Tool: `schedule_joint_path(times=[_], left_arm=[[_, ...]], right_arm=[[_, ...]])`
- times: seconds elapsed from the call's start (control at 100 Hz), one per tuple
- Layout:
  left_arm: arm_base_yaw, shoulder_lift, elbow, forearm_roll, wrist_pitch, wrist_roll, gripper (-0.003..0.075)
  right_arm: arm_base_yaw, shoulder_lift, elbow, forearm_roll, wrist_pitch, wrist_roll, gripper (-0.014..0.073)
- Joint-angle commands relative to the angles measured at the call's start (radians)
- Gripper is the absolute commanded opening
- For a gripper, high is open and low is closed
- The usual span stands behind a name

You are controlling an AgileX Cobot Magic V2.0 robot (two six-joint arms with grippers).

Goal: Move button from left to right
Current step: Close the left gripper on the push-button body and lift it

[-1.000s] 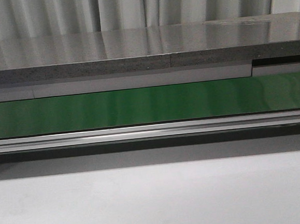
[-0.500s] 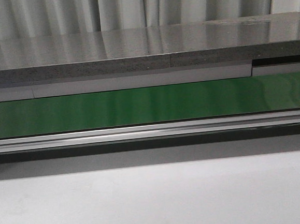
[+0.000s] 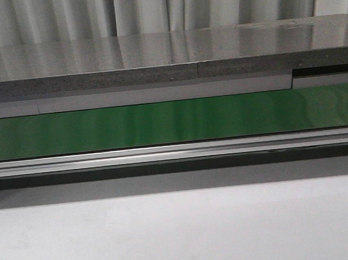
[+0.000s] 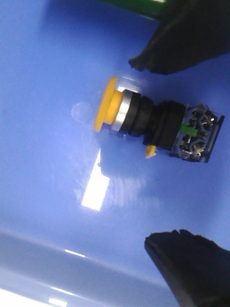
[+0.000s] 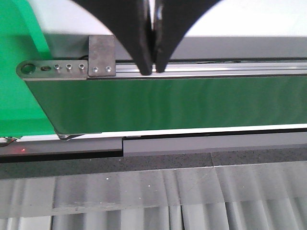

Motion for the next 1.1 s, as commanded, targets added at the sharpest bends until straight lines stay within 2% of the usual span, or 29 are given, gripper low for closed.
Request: schedule_joint_path(times=[0.0,0.64,0.71,0.85,1.09], left_arm=[[0.001,-0.029,-0.037,-0.009,-0.022,-0.002,0.0628],[0.001,0.075,-0.037,-0.009,-0.014,-0.002,0.0627],[0.001,0.081,-0.037,-0.009,-0.014,-0.002,0.0608],[0.001,0.098,-0.037,-0.009,-0.012,-0.002,0.0511],[0.001,0.124,-0.037,-0.009,-0.005,-0.002,0.0254]], right_arm=[[0.002,-0.02,-0.016,-0.008,-0.082,0.0,-0.0068],[0.002,-0.02,-0.016,-0.008,-0.082,0.0,-0.0068],[0.002,-0.02,-0.016,-0.008,-0.082,0.0,-0.0068],[0.002,-0.02,-0.016,-0.008,-0.082,0.0,-0.0068],[0.002,-0.02,-0.016,-0.008,-0.082,0.0,-0.0068]])
